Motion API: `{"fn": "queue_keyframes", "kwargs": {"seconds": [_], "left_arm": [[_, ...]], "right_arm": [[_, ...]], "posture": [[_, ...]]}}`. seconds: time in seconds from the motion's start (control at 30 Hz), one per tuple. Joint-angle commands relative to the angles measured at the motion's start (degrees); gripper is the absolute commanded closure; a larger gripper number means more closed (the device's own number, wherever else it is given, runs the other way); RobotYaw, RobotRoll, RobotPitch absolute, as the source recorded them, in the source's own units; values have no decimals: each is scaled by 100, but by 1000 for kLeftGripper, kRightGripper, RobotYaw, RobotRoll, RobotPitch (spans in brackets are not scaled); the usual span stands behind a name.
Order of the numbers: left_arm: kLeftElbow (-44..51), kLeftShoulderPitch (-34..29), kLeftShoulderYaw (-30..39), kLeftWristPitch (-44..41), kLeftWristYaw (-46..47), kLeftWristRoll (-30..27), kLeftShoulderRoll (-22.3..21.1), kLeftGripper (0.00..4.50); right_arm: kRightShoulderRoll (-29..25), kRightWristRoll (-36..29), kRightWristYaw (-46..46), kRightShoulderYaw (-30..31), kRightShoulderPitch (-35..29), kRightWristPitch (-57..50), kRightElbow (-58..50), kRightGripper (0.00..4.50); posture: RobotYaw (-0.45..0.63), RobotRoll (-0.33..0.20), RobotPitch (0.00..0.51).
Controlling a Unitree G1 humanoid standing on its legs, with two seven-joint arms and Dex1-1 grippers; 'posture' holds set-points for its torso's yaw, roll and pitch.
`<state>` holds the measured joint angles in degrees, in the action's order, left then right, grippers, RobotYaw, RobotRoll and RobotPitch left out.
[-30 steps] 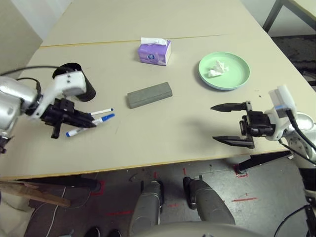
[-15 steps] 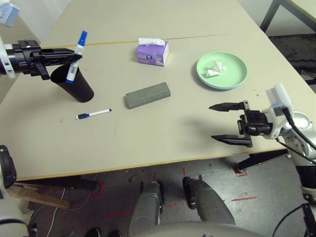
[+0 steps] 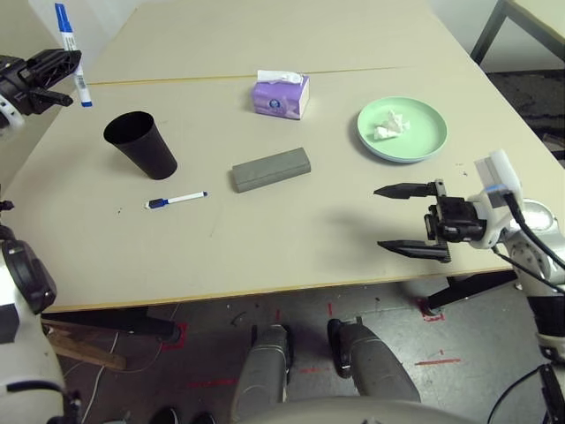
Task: Organize and tidy the items on the table.
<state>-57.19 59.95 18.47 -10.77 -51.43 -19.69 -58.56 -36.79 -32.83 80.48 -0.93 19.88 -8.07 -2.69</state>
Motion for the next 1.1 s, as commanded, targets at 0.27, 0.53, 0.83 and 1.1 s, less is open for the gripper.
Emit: {"fn": "queue_keyframes", "kwargs": {"seconds": [0.27,0.53,0.83,1.1], "left_arm": [[-502,-368,184,1016,392,108,465,4231],[-624,-678,179,1372,502,134,676,4231],[-640,-840,160,1504,457,126,790,4231],[-557,-802,92,1446,418,149,878,4231]], "right_arm": [[-56,45,2,6,51,3,3,0],[-98,7,-53,-15,18,-63,-74,0],[-7,-184,-494,-181,166,-477,-19,0],[91,-158,-1137,-352,166,-796,-21,0]], "posture": [[-93,0,168],[-96,0,176],[-95,0,179],[-108,0,185]]}}
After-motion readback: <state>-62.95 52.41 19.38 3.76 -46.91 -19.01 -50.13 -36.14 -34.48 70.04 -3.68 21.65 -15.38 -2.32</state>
